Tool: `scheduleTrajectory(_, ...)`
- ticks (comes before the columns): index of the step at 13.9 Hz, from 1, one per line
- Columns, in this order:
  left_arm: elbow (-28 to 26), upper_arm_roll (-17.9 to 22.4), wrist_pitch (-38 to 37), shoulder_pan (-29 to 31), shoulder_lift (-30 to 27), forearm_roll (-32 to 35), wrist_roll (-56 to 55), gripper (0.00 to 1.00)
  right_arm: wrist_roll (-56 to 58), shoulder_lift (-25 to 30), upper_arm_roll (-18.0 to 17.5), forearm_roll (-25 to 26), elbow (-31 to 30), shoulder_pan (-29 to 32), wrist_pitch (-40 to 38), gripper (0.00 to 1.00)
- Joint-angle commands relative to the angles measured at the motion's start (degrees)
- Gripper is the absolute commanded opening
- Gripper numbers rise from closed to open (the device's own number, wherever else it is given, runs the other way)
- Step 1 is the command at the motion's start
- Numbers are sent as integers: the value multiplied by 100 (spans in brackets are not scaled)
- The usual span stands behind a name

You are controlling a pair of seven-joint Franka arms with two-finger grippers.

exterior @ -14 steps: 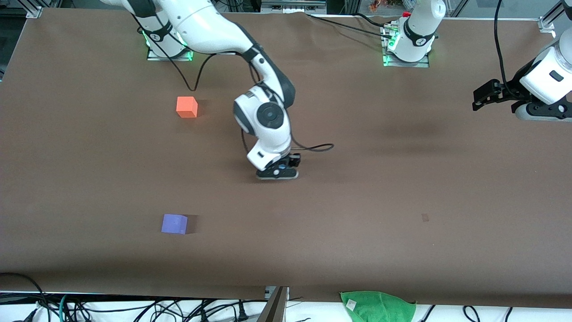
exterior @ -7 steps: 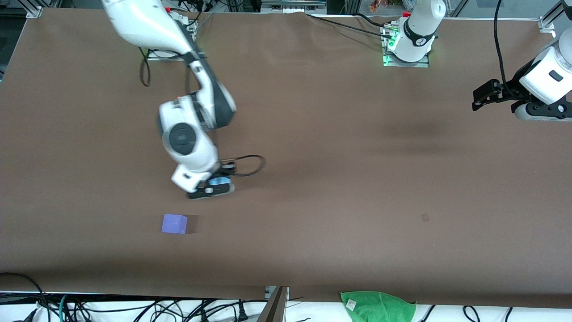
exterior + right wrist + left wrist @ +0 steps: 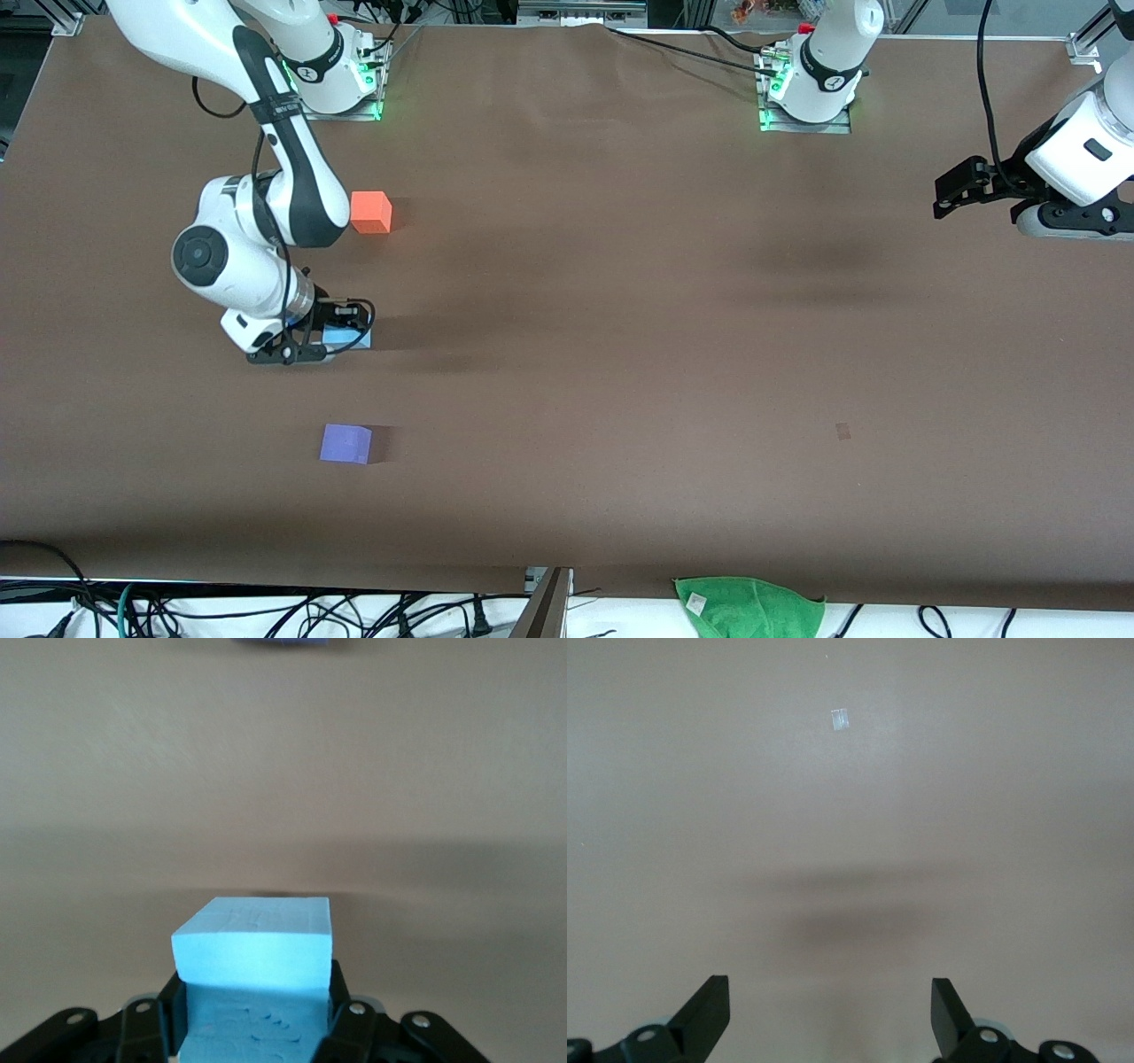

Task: Place blue block between orange and purple blocks
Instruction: 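Carry the blue cube with the right gripper toward the orange cube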

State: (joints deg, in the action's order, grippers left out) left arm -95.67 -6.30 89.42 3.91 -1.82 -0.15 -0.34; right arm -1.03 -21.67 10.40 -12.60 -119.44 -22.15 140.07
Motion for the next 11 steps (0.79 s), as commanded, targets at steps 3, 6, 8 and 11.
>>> scheduleTrajectory(3, 171, -29, -188, 13, 51, 24, 70, 100, -160, 233, -46, -207, -677, -71, 627, 5)
scheduleTrajectory(6, 171, -29, -188, 13, 59, 15, 78, 100, -178, 32, -99, -496, -633, -114, 863, 5)
scheduleTrajectory(8, 171, -29, -188, 13, 51, 15, 61, 100, -161, -22, -99, -506, -642, -141, 935, 6)
scheduleTrajectory(11, 171, -29, -188, 13, 51, 15, 70, 100, -46, -83, -99, -506, -642, -141, 935, 11)
